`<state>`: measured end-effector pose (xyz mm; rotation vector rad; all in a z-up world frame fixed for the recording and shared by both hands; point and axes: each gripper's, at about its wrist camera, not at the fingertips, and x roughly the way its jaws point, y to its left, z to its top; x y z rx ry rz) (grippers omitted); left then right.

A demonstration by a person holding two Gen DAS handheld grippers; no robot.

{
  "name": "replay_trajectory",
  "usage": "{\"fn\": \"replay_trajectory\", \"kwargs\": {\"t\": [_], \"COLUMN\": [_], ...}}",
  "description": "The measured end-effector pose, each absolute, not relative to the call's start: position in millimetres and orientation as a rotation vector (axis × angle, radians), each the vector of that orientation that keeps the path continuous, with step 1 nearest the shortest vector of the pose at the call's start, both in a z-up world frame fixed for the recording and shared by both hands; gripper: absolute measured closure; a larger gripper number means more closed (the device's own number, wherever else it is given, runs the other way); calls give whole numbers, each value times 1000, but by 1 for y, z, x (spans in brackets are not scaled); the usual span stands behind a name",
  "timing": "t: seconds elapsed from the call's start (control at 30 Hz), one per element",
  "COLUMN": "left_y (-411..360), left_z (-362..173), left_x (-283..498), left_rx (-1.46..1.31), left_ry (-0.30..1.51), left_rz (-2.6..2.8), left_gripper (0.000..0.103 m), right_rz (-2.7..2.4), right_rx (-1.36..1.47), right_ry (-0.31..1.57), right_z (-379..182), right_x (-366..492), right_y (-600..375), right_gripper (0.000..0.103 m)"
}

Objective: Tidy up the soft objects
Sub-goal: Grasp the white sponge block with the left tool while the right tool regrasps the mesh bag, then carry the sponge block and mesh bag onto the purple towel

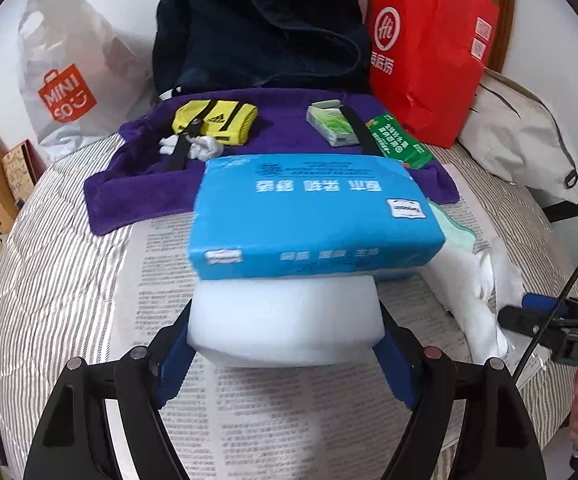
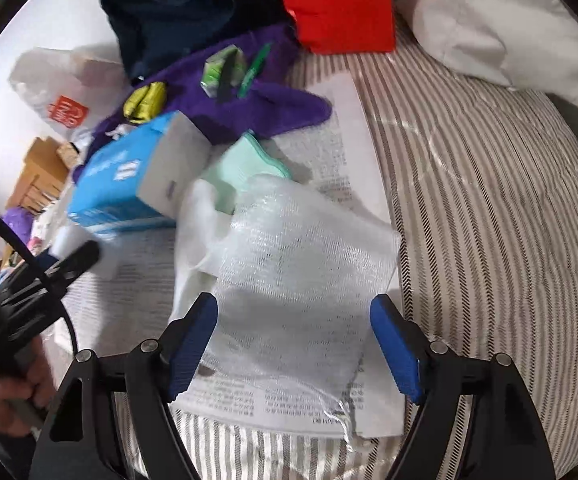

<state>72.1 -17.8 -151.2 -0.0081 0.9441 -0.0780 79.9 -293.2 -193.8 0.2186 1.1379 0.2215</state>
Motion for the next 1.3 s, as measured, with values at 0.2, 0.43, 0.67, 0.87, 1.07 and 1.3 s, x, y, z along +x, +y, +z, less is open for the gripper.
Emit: {"fn": "replay_trajectory", "kwargs": {"t": [0.2,0.43,0.67,0.87,1.07,1.3], "left_y": [-1,11,16,16,22,27], "left_z": [-153,-149,-149,-150,-149,-147], "left_x": [66,61,57,54,51,50], "left_rx": [-45,-67,-84,-82,-93,-104], "left_ry": [954,949,953,962,958,954], "left_rz": [-72,-77,-85,-96,-91,-99], "left_gripper": [24,24,23,23,23,23], "right_rz": [264,269,296,211,256,267], "right_rx": [266,239,191,170,172,166], "right_ry": [1123,1139,1103,1090,1100,1061], "right_z": [-192,-188,-173,-183,-188,-162], "right_x": [81,74,53,68,78,62], "right_y": [-299,-301,-283,-271,-272,-280], "right_gripper": [91,83,30,31,87,100]}}
